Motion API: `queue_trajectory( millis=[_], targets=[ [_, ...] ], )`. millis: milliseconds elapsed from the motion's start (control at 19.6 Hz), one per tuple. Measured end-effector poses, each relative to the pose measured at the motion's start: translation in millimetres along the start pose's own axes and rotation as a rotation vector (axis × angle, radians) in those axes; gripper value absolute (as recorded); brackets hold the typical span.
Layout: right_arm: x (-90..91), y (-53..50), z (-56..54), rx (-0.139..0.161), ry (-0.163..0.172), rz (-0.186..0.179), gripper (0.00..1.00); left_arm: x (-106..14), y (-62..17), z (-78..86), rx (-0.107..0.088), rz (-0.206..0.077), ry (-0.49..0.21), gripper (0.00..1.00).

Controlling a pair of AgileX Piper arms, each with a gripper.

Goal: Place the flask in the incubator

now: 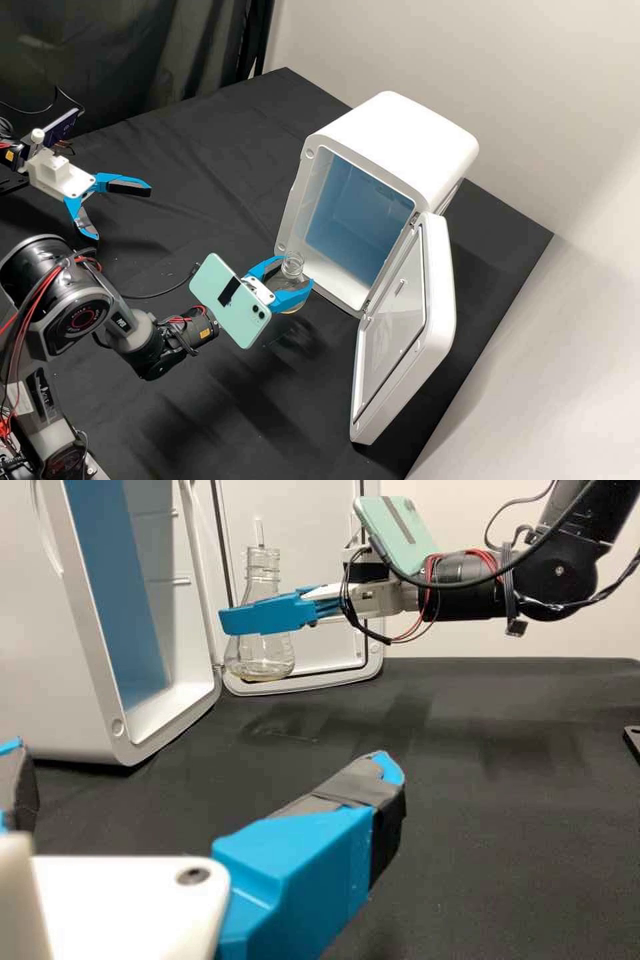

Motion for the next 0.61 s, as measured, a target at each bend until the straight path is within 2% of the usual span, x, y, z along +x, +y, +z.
queue_trajectory(
  millis=[407, 611],
  targets=[
    [0.0, -0.2, -0.2, 0.000, 0.001, -0.001, 0.00, 0.0, 0.0, 0.0, 0.000, 0.000, 0.000, 1.00],
    [2.1, -4.5, 0.6, 0.000, -0.003, -0.017, 0.00, 0.0, 0.0, 0.0, 0.000, 0.000, 0.000, 1.00]
  ],
)
